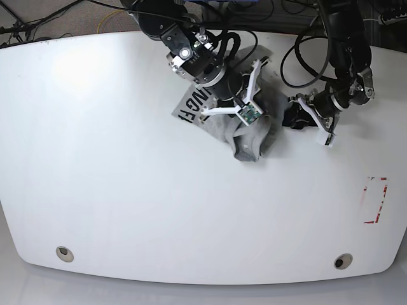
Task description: Fold the T-shirt properly
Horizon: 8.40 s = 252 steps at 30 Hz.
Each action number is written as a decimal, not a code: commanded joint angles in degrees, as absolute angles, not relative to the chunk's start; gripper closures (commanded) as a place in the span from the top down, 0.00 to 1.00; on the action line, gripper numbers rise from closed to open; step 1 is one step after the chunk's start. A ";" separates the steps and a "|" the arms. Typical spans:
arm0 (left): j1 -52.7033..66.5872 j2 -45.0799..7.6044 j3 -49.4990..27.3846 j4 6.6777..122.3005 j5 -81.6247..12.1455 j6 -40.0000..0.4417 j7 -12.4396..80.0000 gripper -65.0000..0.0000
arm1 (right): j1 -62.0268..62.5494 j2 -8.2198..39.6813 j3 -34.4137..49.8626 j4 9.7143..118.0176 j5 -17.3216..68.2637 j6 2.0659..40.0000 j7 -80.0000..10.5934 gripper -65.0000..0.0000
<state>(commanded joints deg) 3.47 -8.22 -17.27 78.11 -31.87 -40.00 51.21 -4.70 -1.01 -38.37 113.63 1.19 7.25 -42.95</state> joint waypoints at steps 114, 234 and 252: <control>10.15 -9.36 -3.56 95.25 -39.69 -40.00 56.40 0.26 | -12.35 13.14 -21.23 104.66 10.07 9.89 -35.47 0.32; 13.32 -4.97 -1.19 110.90 -21.41 -40.00 60.62 0.25 | -0.75 2.68 -19.12 104.48 10.68 10.15 -41.63 0.32; 16.92 -7.43 -0.84 107.03 -21.23 -40.00 57.45 0.25 | 8.22 0.31 -19.03 81.54 10.33 10.24 -31.96 0.32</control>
